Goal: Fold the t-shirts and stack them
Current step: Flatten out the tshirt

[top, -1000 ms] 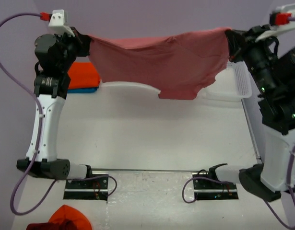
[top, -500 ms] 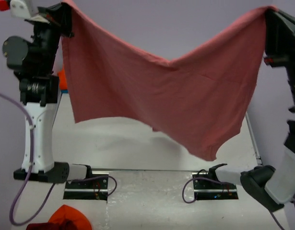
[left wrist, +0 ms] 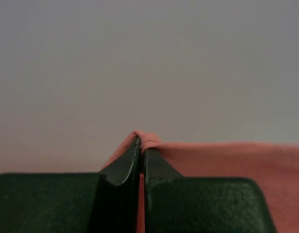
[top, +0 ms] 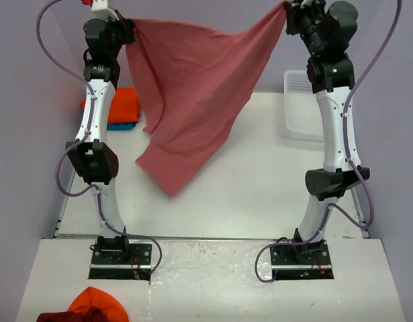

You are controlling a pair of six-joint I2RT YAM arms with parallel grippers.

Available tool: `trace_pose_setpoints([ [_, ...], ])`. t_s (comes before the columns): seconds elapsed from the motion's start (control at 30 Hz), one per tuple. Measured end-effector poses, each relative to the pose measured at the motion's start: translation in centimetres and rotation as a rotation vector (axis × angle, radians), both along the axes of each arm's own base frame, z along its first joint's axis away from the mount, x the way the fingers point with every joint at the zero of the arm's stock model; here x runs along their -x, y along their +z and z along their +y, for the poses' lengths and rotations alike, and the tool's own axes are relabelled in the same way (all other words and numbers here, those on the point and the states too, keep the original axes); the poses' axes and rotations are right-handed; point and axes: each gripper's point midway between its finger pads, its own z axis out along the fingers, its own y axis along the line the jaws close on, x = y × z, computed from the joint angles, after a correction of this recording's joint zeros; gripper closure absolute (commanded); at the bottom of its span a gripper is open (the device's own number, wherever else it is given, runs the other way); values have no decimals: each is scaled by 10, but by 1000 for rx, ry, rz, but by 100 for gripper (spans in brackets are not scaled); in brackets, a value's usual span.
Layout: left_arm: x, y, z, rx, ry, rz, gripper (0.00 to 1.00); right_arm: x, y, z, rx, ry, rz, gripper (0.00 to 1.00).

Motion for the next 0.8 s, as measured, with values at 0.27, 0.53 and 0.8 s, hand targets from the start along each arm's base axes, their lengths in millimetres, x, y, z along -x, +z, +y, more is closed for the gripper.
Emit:
trace_pose_setpoints([
  [0.27, 56, 106, 2, 27, -40, -250, 100, 70, 83, -18, -32, 0, -193, 100],
  [0.53, 78, 69, -5, -26, -109, -164, 98, 120, 55, -24, -74, 15, -78, 100],
  [0.8, 150, -322, -13, 107, -55, 898, 100, 157, -272, 31, -147, 9, 813, 100],
])
